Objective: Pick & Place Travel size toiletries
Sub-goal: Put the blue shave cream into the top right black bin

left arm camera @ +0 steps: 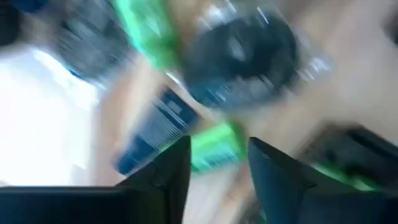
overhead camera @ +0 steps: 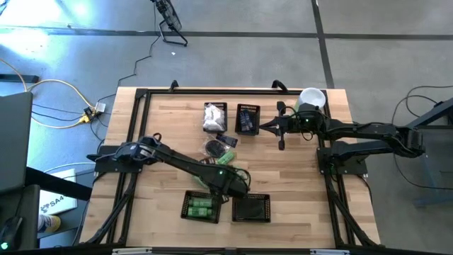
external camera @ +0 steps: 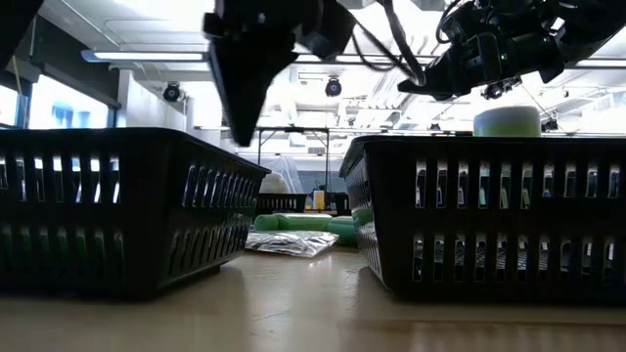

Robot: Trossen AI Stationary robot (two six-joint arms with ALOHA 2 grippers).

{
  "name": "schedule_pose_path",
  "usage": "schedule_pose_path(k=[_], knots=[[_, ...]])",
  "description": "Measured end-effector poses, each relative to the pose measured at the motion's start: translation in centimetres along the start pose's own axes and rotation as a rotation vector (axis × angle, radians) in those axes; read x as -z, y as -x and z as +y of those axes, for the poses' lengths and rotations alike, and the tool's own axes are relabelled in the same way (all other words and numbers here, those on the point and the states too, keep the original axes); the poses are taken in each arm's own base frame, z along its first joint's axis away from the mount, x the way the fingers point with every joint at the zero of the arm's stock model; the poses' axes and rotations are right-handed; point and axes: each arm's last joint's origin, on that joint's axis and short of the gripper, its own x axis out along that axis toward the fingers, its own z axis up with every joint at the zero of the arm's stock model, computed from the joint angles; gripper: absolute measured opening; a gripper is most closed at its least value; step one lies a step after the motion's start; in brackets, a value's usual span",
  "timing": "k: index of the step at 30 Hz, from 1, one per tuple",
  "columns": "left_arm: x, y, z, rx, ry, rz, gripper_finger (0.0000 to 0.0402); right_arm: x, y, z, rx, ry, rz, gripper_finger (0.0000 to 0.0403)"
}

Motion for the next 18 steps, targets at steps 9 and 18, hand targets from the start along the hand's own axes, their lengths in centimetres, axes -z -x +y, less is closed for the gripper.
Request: schedule_pose_path(k=[9, 18], knots=[[-0.8, 2.1, 1.6, -0.270, -0.009, -0.355, 0.0028, 0.0, 0.0, 0.0, 0.000, 0.005, 0.000, 0.0003], [-1.9, 3.6, 3.3, -0.311, -0.025, -0.448, 0.0005, 0.0, 0.0, 0.0, -0.001, 0.005, 0.004, 0.0003]])
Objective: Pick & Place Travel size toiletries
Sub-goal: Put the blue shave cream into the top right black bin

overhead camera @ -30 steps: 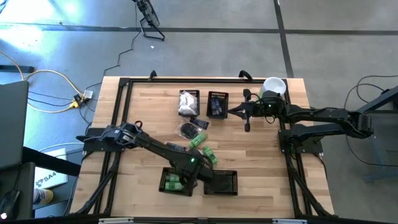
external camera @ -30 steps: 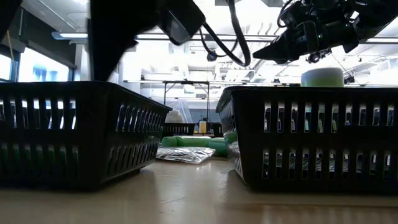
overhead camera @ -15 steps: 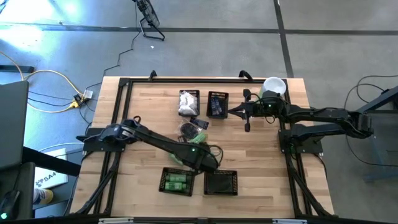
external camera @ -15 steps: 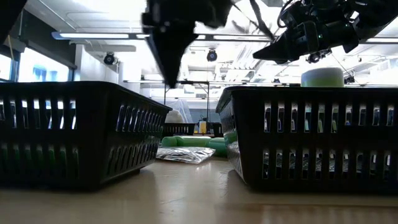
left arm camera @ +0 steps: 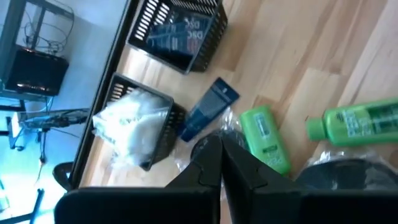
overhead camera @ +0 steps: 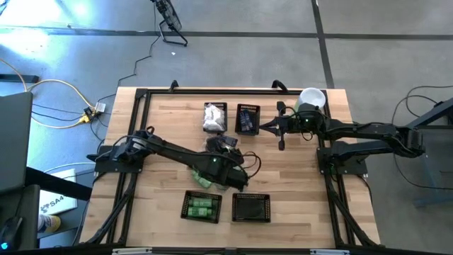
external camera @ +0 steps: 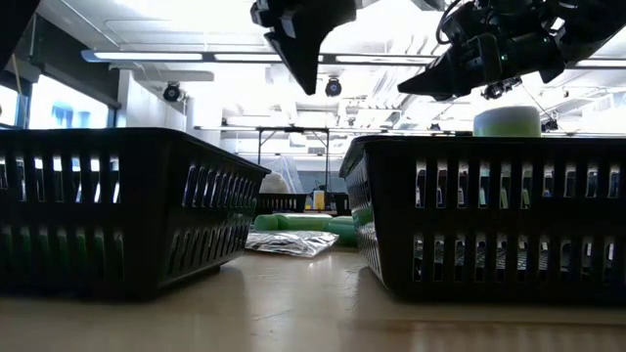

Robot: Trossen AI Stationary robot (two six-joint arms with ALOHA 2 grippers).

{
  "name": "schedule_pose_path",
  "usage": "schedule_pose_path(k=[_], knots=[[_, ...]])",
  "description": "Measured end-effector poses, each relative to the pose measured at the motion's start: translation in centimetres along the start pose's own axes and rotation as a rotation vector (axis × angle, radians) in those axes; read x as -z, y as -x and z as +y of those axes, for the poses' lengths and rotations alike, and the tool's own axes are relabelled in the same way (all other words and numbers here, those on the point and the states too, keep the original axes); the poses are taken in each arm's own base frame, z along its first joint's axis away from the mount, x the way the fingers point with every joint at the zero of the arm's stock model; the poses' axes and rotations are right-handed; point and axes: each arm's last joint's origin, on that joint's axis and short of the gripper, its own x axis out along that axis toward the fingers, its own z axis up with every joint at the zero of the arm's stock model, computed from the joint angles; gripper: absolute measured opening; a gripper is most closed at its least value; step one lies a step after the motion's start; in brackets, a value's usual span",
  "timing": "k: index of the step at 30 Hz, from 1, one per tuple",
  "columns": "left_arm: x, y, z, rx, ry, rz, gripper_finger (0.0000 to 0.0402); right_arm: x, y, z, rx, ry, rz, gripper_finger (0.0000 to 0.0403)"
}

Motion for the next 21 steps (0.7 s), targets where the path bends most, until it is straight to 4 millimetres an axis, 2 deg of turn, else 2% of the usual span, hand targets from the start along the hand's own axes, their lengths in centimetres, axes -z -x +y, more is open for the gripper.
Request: schedule_pose_path(k=[6, 11, 17, 21], knots=[[-1.3, -0.2, -0.4, 0.029, 0.027, -0.100, 0.0001, 0.0, 0.0, 0.0, 0.000, 0.001, -0.003, 0.0003], [-2.3, -2.4, -1.7, 0.165, -0.056, -0.166, 0.0001, 0.0, 0.0, 0.0, 0.000, 0.001, -0.002, 0.0003], [-1.9, -4.6, 0.0, 0.172, -0.076, -0.059, 0.0001, 0.2, 0.0, 0.1, -0.007, 0.009, 0.022, 0.0003], [-1.9, -4.7, 1.6, 0.162, -0.044, -0.065, 0.0000, 0.3, 0.0, 0.1, -0.008, 0.013, 0.026, 0.0003]])
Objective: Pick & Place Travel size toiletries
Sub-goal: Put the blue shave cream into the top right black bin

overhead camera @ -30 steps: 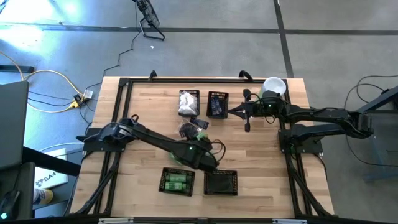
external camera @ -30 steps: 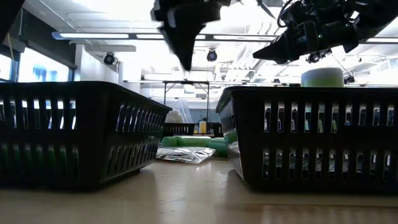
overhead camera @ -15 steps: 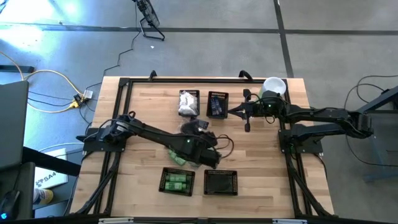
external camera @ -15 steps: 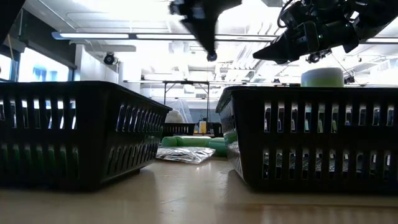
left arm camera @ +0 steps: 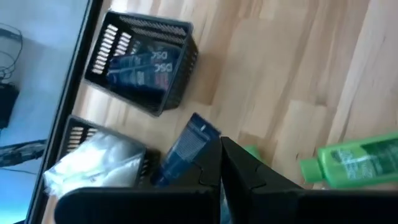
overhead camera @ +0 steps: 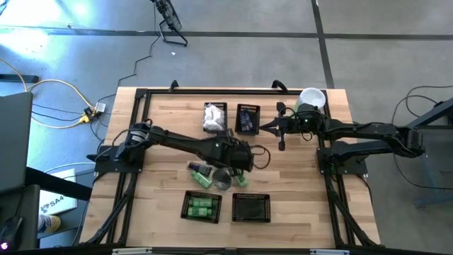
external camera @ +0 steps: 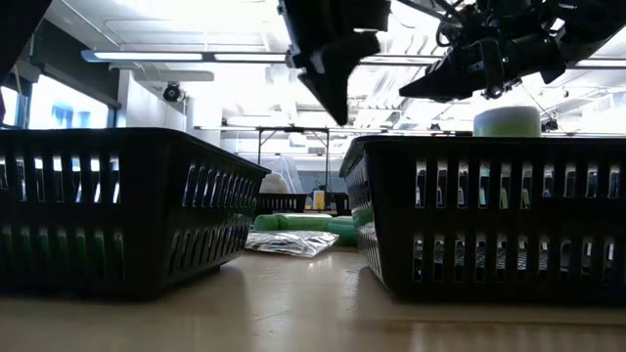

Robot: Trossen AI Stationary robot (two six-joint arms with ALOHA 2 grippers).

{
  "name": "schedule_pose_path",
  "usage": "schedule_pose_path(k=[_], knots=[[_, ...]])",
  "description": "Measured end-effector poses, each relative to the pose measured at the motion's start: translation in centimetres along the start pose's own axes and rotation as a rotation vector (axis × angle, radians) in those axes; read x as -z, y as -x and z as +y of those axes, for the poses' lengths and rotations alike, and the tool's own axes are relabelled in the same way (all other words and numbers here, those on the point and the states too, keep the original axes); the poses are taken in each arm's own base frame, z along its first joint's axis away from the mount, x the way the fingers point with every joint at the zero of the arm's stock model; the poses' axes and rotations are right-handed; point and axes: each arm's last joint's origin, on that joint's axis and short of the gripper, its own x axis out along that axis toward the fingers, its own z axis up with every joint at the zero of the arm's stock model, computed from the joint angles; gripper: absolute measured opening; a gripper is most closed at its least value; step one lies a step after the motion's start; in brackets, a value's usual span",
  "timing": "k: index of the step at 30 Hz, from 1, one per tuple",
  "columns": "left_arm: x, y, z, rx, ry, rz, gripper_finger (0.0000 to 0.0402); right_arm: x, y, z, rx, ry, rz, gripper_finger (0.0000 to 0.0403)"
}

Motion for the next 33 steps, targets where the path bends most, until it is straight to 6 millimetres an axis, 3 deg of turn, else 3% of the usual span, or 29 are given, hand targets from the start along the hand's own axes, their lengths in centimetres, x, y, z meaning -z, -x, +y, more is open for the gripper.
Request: schedule_pose_path(k=[7, 13, 22, 33], knots=[[2.1, -0.9, 1.3, 0.039, 0.024, -0.064, 0.0000, 0.0, 0.0, 0.0, 0.000, 0.003, 0.001, 0.0003], [5.1, -1.9, 3.8, 0.125, 0.065, -0.144, 0.0000, 0.0, 0.0, 0.0, 0.004, 0.007, 0.000, 0.0003], [8.4, -1.4, 8.3, 0.287, 0.062, -0.297, 0.0000, 0.2, 0.1, -0.4, 0.018, -0.001, 0.019, 0.0003], [11.9, -1.0, 12.5, 0.492, -0.059, -0.332, 0.0000, 1.1, 0.6, -2.0, 0.094, -0.068, 0.064, 0.0003]])
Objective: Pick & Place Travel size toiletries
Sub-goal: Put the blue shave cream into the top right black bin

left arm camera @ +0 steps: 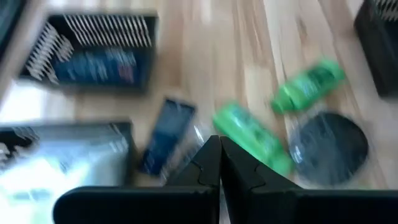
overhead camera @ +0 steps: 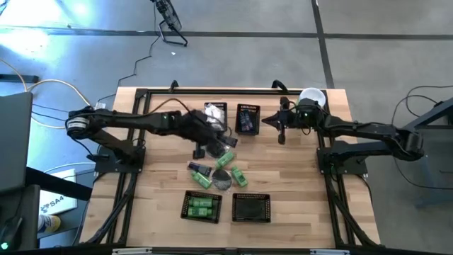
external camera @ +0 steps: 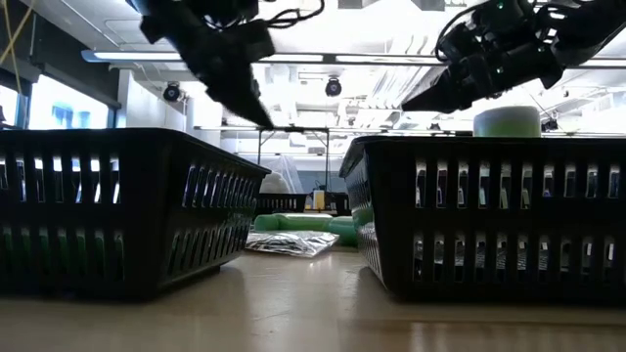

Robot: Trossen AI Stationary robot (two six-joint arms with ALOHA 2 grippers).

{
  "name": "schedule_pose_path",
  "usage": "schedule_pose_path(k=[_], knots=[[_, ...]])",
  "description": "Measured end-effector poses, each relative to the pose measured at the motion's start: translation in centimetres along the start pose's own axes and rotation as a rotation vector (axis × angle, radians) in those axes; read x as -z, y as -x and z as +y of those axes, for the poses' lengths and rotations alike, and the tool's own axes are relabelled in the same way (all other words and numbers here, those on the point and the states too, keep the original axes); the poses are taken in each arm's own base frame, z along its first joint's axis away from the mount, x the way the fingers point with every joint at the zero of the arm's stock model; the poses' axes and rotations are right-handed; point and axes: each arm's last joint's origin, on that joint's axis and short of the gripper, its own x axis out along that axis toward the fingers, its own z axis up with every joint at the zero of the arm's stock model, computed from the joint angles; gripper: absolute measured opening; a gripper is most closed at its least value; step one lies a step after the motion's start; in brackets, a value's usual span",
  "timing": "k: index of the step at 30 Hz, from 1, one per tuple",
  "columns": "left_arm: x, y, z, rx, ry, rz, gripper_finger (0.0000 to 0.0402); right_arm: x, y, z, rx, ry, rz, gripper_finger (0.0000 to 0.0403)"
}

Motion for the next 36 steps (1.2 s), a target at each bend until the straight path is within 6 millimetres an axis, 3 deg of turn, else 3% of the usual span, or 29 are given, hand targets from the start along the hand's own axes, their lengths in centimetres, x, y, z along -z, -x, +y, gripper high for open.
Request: schedule_pose_path(k=[12, 23, 30, 36], knots=[[0.2, 4.3, 2.6, 0.012, -0.032, -0.100, 0.0000, 0.1, 0.0, -0.2, 0.008, -0.039, 0.001, 0.0003], [5.6, 1.8, 1.4, 0.073, 0.010, -0.246, 0.0000, 0.0, 0.0, -0.2, 0.012, -0.111, -0.006, 0.0003], [6.2, 3.6, 0.8, 0.119, 0.141, -0.234, 0.0000, -0.1, 0.0, -0.3, 0.018, -0.101, -0.022, 0.0003], [6.6, 3.9, 0.7, 0.125, 0.156, -0.199, 0.0000, -0.5, 0.1, -0.4, 0.026, -0.093, -0.057, 0.0003]])
